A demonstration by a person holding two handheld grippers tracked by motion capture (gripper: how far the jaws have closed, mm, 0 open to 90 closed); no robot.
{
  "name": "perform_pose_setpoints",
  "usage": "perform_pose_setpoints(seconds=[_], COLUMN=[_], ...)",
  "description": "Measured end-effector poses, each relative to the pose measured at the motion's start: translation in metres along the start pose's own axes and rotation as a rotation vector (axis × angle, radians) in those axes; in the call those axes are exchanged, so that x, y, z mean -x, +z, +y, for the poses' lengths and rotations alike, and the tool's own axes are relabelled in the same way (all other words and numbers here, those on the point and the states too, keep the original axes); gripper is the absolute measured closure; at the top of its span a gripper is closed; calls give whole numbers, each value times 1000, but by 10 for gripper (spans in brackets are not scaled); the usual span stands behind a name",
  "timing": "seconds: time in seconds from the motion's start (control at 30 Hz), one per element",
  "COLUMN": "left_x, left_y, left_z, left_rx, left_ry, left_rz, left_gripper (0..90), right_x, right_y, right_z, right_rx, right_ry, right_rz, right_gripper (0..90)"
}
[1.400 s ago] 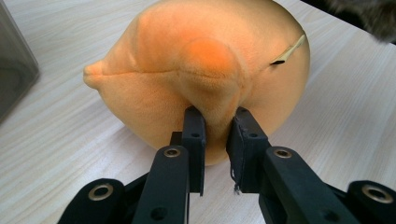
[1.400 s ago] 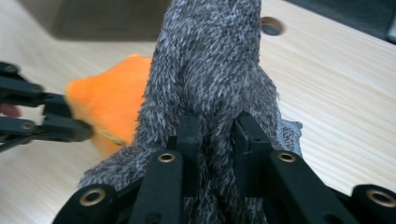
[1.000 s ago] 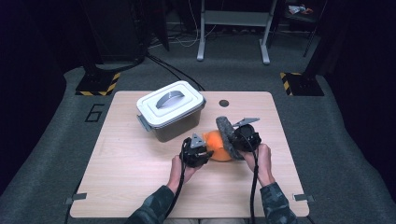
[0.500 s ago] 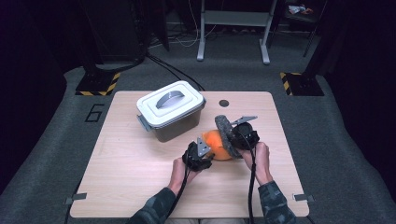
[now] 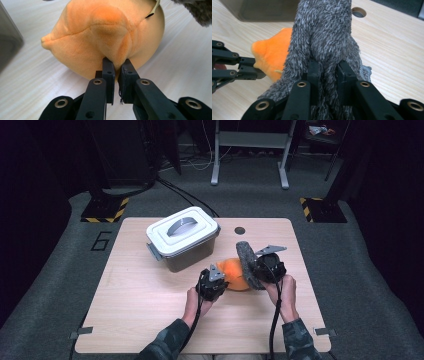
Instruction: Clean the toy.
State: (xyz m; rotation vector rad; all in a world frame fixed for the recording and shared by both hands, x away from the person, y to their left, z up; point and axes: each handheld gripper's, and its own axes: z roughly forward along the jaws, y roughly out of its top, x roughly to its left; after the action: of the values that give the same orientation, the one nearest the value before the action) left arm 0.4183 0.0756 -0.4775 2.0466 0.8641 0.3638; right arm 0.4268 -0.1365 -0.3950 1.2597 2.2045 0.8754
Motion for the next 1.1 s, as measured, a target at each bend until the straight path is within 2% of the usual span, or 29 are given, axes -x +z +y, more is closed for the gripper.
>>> perform_pose_setpoints(seconds=[0.17, 0.3, 0.37, 0.5, 0.53, 0.6, 0.63, 0.7, 0.73, 0.83, 0.93, 1.0, 1.1], left_x=[-4, -7, -8, -11, -11, -10, -9, -8, -6, 0, 3, 5, 7], left_y=[-8, -9, -9, -9, -8, -8, -7, -7, -6, -6, -5, -4, -4], left_z=[4, 2, 2, 2, 2, 2, 2, 2, 2, 2, 1, 2, 2], left_rx=[-3, -3, -9, -4, -5, -8, -5, -9, -5, -5, 6, 12, 13], left_ry=[-58, -107, -102, -107, -106, -86, -74, -52, -33, 25, 62, 73, 106], left_rz=[-43, -63, -56, -51, -51, -37, -24, -9, 7, 48, 85, 113, 167], left_gripper=[844, 843, 843, 842, 841, 839, 837, 830, 822, 789, 743, 682, 535], right_x=[-13, -30, -36, -47, -49, -51, -50, -49, -47, -44, -42, -41, -41], right_y=[-11, -8, -2, 3, 6, 10, 13, 16, 17, 21, 22, 22, 23], right_z=[-1, -2, -2, -1, 0, 0, 0, 0, 0, 0, 1, 2, 3], right_rx=[11, -8, -9, -4, -3, -18, -10, -24, -19, -24, -22, -22, -24], right_ry=[-23, -63, -89, -101, -120, -114, -140, -111, -124, -100, -94, -92, -81], right_rz=[9, 27, 36, 33, 30, 20, 17, 17, 22, 27, 27, 26, 28], right_gripper=[748, 748, 747, 747, 747, 747, 748, 749, 749, 750, 749, 749, 750])
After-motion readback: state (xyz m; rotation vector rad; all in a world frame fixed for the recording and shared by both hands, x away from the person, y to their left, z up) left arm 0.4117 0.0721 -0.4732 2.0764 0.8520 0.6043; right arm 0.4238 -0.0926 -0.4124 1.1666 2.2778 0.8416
